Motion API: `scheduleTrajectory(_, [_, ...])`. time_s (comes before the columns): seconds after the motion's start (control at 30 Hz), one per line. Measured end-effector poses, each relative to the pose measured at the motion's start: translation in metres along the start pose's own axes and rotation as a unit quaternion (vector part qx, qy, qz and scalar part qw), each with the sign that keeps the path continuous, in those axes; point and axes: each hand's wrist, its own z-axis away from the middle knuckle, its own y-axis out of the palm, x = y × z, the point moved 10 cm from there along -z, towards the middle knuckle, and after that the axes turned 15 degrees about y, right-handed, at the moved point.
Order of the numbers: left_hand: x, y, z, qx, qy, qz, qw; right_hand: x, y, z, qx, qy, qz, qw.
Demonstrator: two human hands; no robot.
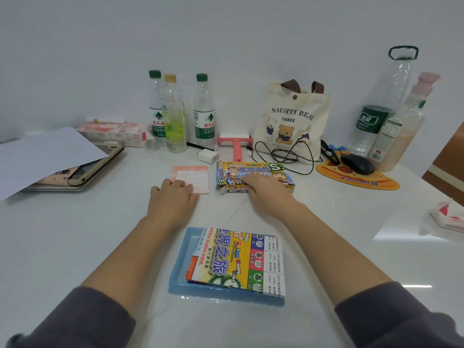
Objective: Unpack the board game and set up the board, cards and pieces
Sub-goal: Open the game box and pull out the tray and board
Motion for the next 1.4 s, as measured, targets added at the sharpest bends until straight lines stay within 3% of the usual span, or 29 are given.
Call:
scheduleTrajectory(0.13, [-0.002, 0.014, -0.005, 0.031, 0.006, 0.048, 0.998, 0.005, 0.012, 0.012, 0.079, -0.025, 0.024, 0.996])
scheduleTrajectory(0.3, [-0.002, 0.003, 0.007, -0.031, -0.027, 0.154, 0.987, -0.005, -0.007, 0.026, 0.054, 0.005, -0.079, 0.995])
scheduleTrajectory(0.43, [-0.011, -0.024, 0.027, -0.109, -0.005, 0.281, 0.954, -0.005, -0.024, 0.059, 0.065, 0.007, -0.165, 0.984])
scheduleTrajectory(0.53, [-0.032, -0.028, 0.047, -0.074, 0.034, 0.361, 0.929, -0.002, -0.032, 0.092, 0.085, 0.01, -0.19, 0.978])
scheduleTrajectory(0.63, [-0.051, -0.025, 0.069, -0.051, 0.064, 0.361, 0.929, 0.002, -0.033, 0.13, 0.137, 0.004, -0.194, 0.971])
scheduleTrajectory(0.77, [-0.056, -0.026, 0.08, -0.08, 0.051, 0.325, 0.941, 0.008, -0.026, 0.169, 0.192, -0.03, -0.137, 0.971])
scheduleTrajectory(1.07, [-0.05, -0.02, 0.092, -0.125, -0.011, 0.369, 0.921, 0.005, -0.026, 0.174, 0.161, -0.058, -0.141, 0.975])
scheduleTrajectory(1.4, [-0.032, -0.029, 0.097, -0.172, -0.05, 0.368, 0.912, -0.017, -0.044, 0.167, 0.077, -0.048, -0.279, 0.956])
